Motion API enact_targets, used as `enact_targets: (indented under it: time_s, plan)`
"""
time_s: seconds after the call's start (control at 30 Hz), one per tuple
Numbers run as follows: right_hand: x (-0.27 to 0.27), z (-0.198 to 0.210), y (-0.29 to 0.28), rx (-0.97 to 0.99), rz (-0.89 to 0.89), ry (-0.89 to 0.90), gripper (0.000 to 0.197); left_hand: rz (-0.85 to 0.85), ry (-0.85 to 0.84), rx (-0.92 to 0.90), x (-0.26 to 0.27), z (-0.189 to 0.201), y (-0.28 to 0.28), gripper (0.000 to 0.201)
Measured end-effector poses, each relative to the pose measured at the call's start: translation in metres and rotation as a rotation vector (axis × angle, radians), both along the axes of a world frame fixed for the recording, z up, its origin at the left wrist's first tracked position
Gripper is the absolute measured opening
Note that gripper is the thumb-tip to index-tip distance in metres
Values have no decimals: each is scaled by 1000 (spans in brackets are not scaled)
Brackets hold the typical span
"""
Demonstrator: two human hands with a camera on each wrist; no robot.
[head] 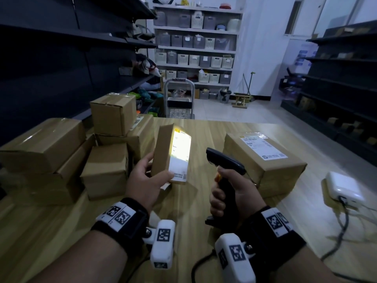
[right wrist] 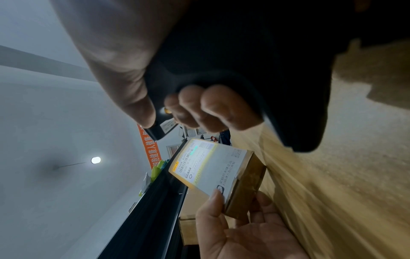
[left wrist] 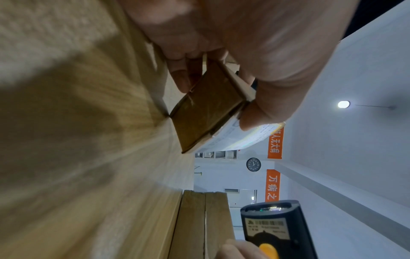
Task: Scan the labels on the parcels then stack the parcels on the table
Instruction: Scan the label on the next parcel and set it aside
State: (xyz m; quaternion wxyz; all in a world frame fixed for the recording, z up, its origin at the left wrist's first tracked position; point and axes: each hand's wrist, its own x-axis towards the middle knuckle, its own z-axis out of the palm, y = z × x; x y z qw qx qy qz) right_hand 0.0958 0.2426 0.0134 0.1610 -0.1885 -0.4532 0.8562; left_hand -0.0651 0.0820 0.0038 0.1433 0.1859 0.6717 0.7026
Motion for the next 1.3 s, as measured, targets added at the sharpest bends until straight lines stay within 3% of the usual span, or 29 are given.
enact_targets:
  time_s: [0.27, 0.43, 0.83, 1.13, 1.23, 1.3]
  plan:
    - [3, 13, -3, 25, -35, -1, 33, 34, 30, 11, -3, 0, 3, 97]
    - [5, 22, -7, 121, -41, 72, 38, 60, -3, -1, -9, -5, 3, 76]
    - [11, 23, -12, 135, -84, 25, 19, 36, -14, -8, -13, -12, 3, 73]
    - [9, 21, -11, 120, -91, 0, 29, 41, 1, 25, -13, -13, 8, 72]
    - [10, 20, -10, 124, -85, -4, 28, 47, -4, 41, -12, -12, 8, 82]
    - [9, 20, -10, 120, -87, 7, 24, 38, -2, 46, -13, -14, 8, 76]
